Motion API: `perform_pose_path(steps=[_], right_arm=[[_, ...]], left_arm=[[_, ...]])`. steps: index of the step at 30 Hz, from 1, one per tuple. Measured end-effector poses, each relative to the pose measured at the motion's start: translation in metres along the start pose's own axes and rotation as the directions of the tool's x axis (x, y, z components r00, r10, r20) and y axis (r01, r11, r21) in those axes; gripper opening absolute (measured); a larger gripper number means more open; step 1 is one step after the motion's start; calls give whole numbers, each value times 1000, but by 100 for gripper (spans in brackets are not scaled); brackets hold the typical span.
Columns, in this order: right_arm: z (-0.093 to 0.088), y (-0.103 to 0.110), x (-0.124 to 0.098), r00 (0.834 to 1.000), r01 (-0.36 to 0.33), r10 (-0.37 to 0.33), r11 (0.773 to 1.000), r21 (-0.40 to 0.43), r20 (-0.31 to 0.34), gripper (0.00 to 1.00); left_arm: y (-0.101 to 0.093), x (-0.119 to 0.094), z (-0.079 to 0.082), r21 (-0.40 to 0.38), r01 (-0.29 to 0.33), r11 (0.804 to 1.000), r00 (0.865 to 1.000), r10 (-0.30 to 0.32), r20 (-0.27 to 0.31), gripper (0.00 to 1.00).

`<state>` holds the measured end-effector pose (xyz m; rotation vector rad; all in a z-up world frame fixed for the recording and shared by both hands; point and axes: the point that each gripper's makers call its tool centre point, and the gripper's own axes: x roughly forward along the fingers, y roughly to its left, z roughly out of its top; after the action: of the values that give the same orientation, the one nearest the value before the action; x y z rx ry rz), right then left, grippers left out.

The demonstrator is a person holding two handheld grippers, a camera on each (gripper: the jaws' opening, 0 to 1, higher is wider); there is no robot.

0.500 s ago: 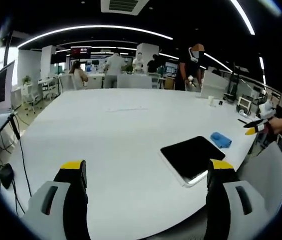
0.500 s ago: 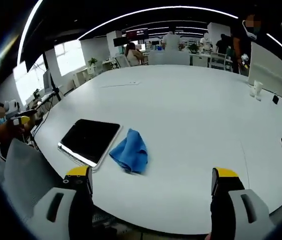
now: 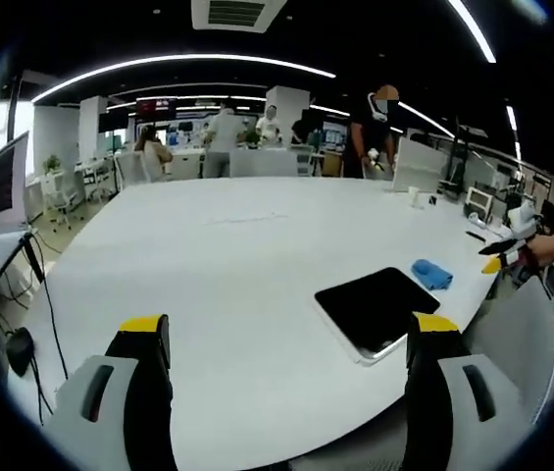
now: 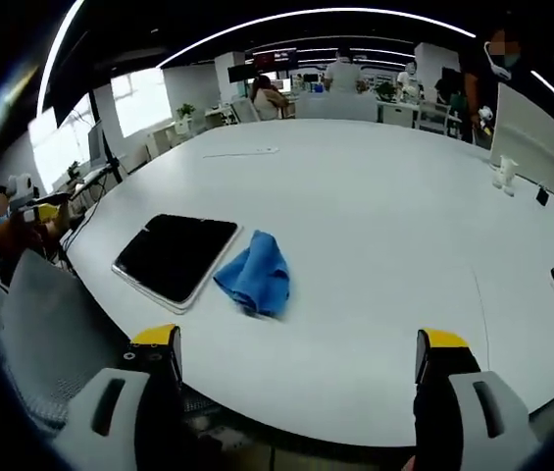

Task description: Wipe the mirror surface with the cleaning cloth until all visible marks leave the cleaned area.

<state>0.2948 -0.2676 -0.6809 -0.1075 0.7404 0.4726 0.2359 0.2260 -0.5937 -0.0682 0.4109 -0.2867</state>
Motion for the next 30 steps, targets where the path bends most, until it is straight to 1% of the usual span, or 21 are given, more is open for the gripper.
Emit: perform_pose_path(steps=[1, 2, 3, 4, 6, 9, 12, 14, 18, 22, 24, 28, 29, 30], right_arm=[[-1, -1, 0, 1000, 4, -4, 1000, 12, -2, 98], [0, -1, -1, 1000, 4, -4, 1000, 21, 0, 98], [0, 0, 0, 1000, 1, -1, 1000, 27, -1, 98], [0, 1, -1, 1000, -1, 1, 1000, 24, -2, 98], [3, 6, -2, 1000, -4, 4, 1000, 2, 1, 98], [-1, 6, -1, 1000, 5, -5, 1000, -9, -10, 98], [-5, 5, 0, 1000, 0, 0, 1000, -15, -25, 98], [-5, 5, 1, 999, -3, 2, 1000, -25, -36, 98], [4, 0, 3, 1000, 5, -6, 1000, -28, -26, 98], [13, -2, 5, 1000, 10, -10, 1000, -15, -11, 98], [16, -1, 8, 1000, 6, -6, 1000, -12, -12, 98], [22, 2, 15, 1000, -1, 0, 999, -45, -23, 98], [24, 2, 17, 1000, -2, 1, 999, -45, -23, 95], [25, 3, 18, 1000, 3, -4, 999, -53, -24, 90]], left_arm=[[-12, 1, -3, 33, 42, 999, 999, -42, -1, 99], [-17, 1, -7, 76, 53, 996, 999, -51, -18, 99], [-17, 0, -11, 110, 35, 993, 999, -31, -38, 99], [-17, 0, -12, 77, 20, 997, 999, -17, -32, 99], [-18, 1, -14, 43, 30, 999, 999, -29, -26, 99], [-13, 4, -15, 54, 22, 998, 999, -20, -36, 99], [-8, 7, -11, 39, 9, 999, 1000, -9, -17, 99], [-7, 8, -11, 34, 6, 999, 1000, -5, -18, 99], [-2, 8, -7, 36, 2, 999, 1000, -2, 6, 99], [7, 11, -11, 28, -13, 1000, 1000, 13, -1, 99], [9, 12, -8, 19, -23, 1000, 1000, 22, 6, 99], [16, 13, -4, 7, -34, 999, 999, 33, 19, 99], [17, 13, -4, 8, -35, 999, 999, 35, 21, 99], [19, 14, -4, 9, -39, 999, 999, 38, 21, 99]])
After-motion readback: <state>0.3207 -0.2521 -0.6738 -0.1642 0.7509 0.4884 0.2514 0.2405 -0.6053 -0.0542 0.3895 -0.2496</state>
